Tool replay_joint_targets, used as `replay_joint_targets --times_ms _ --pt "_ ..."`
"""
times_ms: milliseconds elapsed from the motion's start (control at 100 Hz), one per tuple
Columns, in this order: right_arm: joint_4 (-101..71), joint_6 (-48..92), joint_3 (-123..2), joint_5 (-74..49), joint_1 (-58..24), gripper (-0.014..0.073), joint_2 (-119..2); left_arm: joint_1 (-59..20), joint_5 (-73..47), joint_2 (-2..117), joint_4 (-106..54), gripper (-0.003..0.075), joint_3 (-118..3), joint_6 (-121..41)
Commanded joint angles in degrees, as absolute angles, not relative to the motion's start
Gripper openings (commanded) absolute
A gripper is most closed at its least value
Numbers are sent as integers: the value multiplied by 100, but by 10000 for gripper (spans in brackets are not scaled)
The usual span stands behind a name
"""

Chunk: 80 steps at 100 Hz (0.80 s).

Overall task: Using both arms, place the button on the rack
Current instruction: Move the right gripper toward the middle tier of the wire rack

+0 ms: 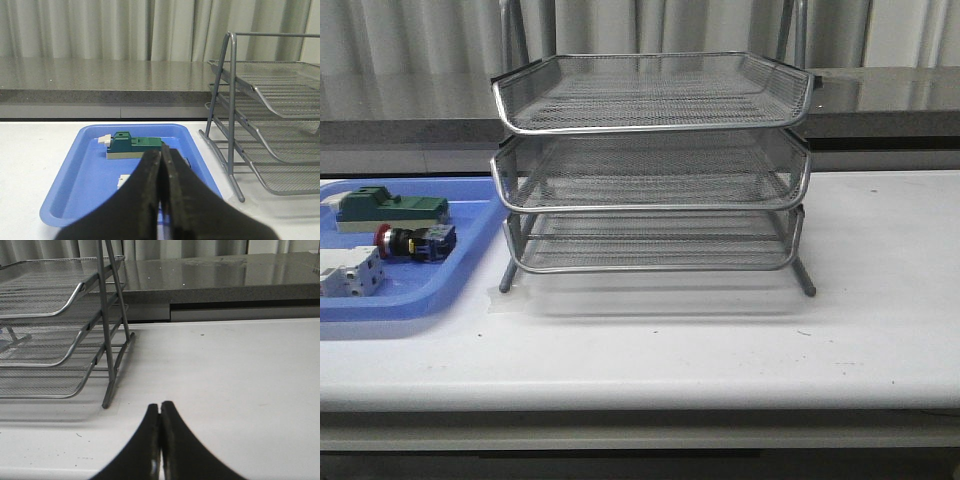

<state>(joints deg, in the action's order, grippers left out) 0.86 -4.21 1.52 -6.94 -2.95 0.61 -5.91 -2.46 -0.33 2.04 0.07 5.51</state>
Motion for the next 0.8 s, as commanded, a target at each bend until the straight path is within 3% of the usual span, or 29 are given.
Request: replay_joint_targets --times_ms 0,790 --pt "64 -377 73 -229 -256 -60 175 -639 224 -209 210 -20 274 589" --pt "64 -377 73 -45 -256 -60 175 -639 224 -209 210 -20 274 589"
